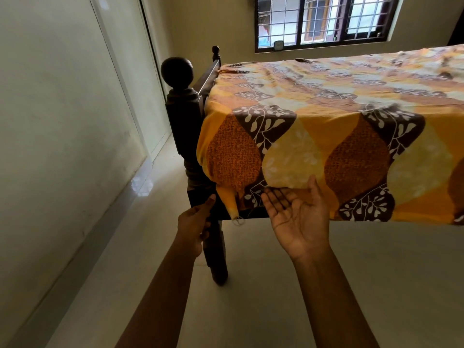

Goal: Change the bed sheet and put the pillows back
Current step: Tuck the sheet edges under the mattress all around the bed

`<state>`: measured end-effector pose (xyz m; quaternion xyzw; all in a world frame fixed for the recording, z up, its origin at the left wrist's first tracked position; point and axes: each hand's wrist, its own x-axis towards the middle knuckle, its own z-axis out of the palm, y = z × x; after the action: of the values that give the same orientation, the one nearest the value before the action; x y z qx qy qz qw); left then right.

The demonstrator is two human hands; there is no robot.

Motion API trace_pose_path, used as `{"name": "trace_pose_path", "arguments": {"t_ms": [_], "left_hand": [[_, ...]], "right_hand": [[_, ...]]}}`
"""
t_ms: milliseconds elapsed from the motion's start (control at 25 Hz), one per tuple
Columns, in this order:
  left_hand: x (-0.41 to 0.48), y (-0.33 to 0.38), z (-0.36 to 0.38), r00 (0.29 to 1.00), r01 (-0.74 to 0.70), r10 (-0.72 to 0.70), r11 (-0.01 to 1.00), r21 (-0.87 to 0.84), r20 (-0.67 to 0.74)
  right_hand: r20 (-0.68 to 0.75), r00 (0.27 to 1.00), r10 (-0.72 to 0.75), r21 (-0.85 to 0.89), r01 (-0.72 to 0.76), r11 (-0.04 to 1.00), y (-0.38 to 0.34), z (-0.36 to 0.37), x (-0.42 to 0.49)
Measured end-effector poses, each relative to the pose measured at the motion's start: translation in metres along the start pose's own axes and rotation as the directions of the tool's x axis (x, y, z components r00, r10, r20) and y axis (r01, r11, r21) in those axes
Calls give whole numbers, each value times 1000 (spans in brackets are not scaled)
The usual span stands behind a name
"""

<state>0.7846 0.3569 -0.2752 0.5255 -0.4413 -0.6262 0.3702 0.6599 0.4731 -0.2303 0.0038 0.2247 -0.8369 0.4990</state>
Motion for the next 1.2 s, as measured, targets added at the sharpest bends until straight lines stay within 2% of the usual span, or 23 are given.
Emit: {"name": "trace_pose_path", "arguments": {"t_ms": [80, 160, 240, 320, 440, 600, 640, 720, 800, 920, 960, 1080, 1200], "left_hand": [[0, 2, -2, 991, 109, -113, 993, 55, 78], [-1, 3, 1, 984, 110, -111, 994, 12, 139], [-3, 3, 6, 987, 88, -76, 993, -82, 140], [-9, 8, 11, 991, 91, -62, 961, -260, 116], [-16, 18, 25, 988, 103, -21, 827, -553, 152], [-25, 19, 35, 942, 249, 51, 556, -793, 332], [-22, 17, 36, 930, 262, 87, 520, -813, 356], [-15, 14, 41, 917, 259, 133, 519, -814, 377], [-13, 8, 47, 947, 202, 95, 566, -799, 306], [-18, 0, 52, 993, 109, -108, 721, -684, 45], [-17, -4, 50, 986, 147, -166, 747, -648, 33], [-16, -15, 45, 944, 331, -258, 725, -603, 208], [-20, -11, 46, 934, 350, -183, 634, -689, 306]], "right_hand": [[-10, 1000, 7, -5, -7, 1000, 0, 1, -1], [-16, 1000, 12, -6, -12, 1000, 0, 1, -1], [-15, 1000, 14, -6, -14, 1000, -1, 0, -1], [-13, 1000, 18, -5, -18, 1000, -1, -1, -1], [-6, 1000, 20, 2, -20, 1000, -3, -2, 0], [-8, 1000, 15, -4, -15, 1000, -1, -2, 0], [-8, 1000, 18, -8, -18, 1000, -1, -3, 0], [-2, 1000, 22, -19, -23, 1000, -3, -3, 0], [15, 1000, 24, -42, -23, 999, -6, -3, 0], [24, 999, 23, -57, -22, 998, -7, -4, 2], [23, 999, 22, -55, -21, 998, -7, -5, 2], [21, 999, 33, -49, -32, 998, -6, -6, 3], [21, 999, 42, -44, -41, 998, -7, -8, 3]]}}
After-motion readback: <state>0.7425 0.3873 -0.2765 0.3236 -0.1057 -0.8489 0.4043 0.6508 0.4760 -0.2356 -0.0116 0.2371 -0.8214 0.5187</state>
